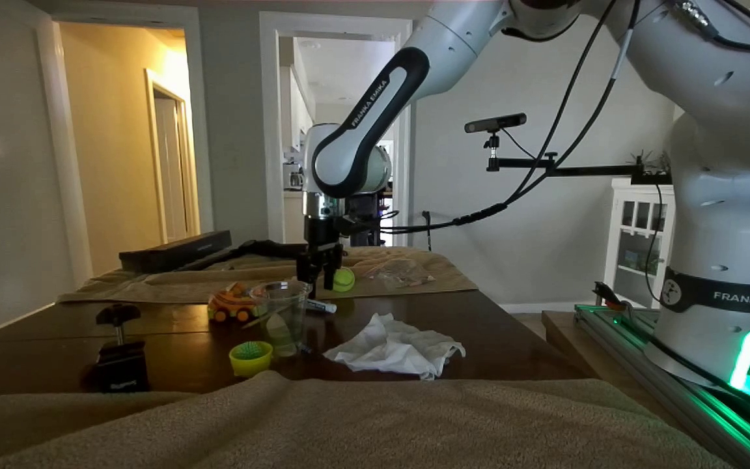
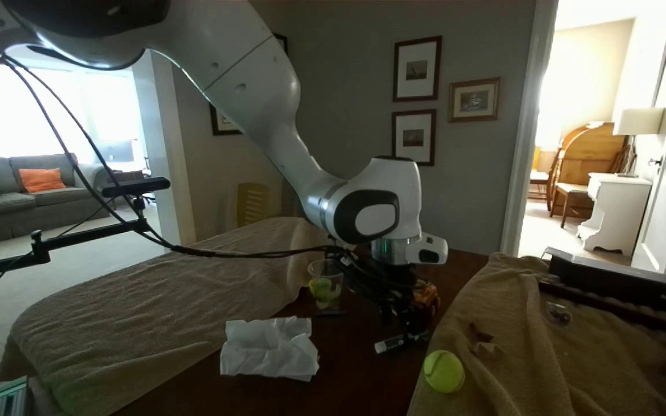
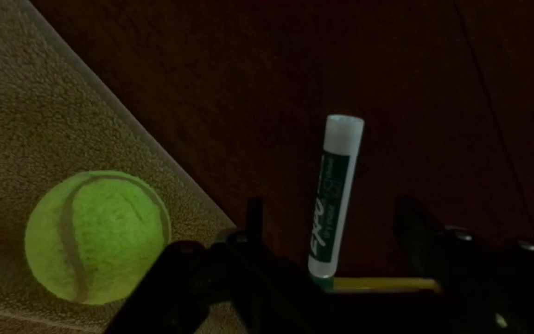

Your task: Make the cap of the green marker face the right

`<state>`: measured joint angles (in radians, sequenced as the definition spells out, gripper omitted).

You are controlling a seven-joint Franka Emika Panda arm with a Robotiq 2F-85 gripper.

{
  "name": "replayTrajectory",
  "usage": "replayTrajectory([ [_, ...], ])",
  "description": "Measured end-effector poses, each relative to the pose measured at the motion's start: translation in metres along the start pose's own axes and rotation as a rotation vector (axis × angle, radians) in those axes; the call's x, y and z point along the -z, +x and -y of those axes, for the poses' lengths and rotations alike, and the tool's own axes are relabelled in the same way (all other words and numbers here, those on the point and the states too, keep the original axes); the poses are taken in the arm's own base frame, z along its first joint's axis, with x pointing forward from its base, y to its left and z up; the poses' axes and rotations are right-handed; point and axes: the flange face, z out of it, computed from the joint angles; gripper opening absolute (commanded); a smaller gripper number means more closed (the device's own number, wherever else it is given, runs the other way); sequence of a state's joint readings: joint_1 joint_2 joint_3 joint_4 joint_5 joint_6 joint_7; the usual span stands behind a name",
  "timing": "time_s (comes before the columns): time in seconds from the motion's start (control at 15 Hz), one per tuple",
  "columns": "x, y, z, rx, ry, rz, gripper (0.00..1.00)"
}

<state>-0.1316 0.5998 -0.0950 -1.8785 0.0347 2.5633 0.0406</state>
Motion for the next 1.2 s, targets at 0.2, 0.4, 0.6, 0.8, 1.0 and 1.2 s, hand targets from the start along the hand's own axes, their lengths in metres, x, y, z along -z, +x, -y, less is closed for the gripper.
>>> replayTrajectory([
  [0.2, -0.003, 0.003, -0.001, -0.002, -0.001, -0.003, 0.63],
  [0.4, -0.005, 0.006, -0.002, -0.003, -0.002, -0.005, 0.59],
  [0.6, -0.008, 0.007, -0.003, -0.004, -0.002, -0.003, 0.53],
  [0.8, -0.013, 0.007, -0.005, -0.004, -0.003, 0.003, 0.46],
  [1.0, -0.018, 0.006, -0.005, 0.003, 0.0, 0.01, 0.19],
  [1.2, -0.023, 0.007, -0.004, 0.014, 0.005, 0.014, 0.08],
])
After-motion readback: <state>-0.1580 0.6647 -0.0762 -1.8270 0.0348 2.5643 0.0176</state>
